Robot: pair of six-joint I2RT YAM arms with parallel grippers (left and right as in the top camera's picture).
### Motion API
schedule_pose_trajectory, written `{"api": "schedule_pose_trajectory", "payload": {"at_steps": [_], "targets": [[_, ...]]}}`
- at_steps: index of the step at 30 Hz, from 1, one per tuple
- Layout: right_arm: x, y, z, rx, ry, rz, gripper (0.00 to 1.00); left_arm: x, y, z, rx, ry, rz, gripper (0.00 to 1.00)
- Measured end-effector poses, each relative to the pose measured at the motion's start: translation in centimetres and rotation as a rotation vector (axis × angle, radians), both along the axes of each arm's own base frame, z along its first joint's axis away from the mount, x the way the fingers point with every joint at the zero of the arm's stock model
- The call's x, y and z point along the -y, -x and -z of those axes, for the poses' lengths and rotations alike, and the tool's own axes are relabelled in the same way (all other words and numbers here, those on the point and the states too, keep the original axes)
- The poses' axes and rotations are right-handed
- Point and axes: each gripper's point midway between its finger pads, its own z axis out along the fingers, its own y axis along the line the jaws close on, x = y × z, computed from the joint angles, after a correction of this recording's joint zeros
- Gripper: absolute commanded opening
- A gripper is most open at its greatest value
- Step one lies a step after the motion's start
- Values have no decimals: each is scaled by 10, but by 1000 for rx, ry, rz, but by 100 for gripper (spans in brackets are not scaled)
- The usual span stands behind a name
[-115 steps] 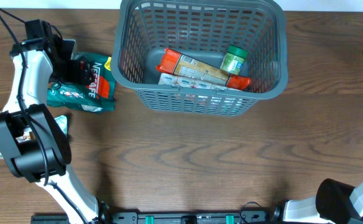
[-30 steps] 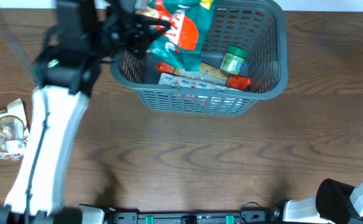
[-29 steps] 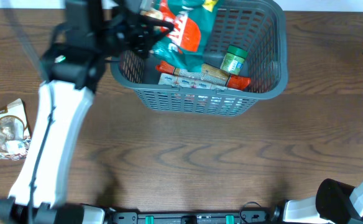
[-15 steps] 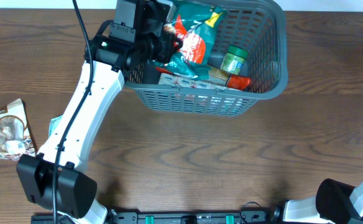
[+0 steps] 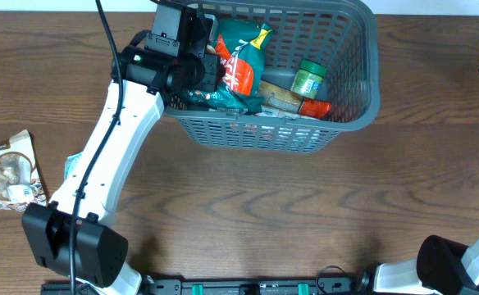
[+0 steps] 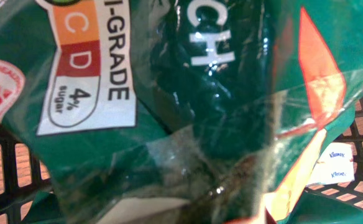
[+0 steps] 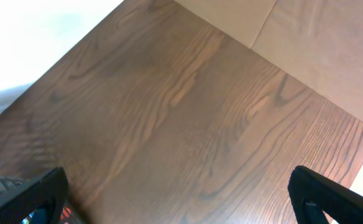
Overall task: Pack container
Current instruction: 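Carry the Nescafe pouch into the basket and open the left gripper, then move the left gripper back to the mint-green toilet tissue pack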
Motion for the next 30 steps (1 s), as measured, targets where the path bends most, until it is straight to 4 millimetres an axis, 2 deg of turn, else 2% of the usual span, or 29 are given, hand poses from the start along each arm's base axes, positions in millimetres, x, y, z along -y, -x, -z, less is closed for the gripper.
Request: {"api": "schedule_pose_trajectory", "payload": {"at_steps": [2,3,4,5,7,8,12,17,20,24,27,30], "targets": [[0,0,0,0,0,0,99,0,0,0,1,0,0,6],[0,0,0,0,0,0,99,0,0,0,3,1,0,17],[0,0,0,0,0,0,99,0,-1,-1,5,1,1,52],[0,0,0,0,0,0,99,1,-2,-2,12,5,6,70],[0,0,0,0,0,0,99,6,-6,-10,41,29,14,96],[0,0,0,0,0,0,99,8,-7,-15,56,42,26,99],[0,0,0,0,0,0,99,23,-11,-32,114,105,94,99],[0,0,0,0,0,0,99,35,-11,-40,145,141,147,99],[0,0,0,0,0,0,99,35,-9,-45,156,143,152,99],[0,0,0,0,0,0,99,22,-3,-61,192,107,111,99],[0,0,0,0,0,0,99,1,7,-83,245,53,43,99],[0,0,0,0,0,0,99,-29,21,-107,289,7,-57,99]]}}
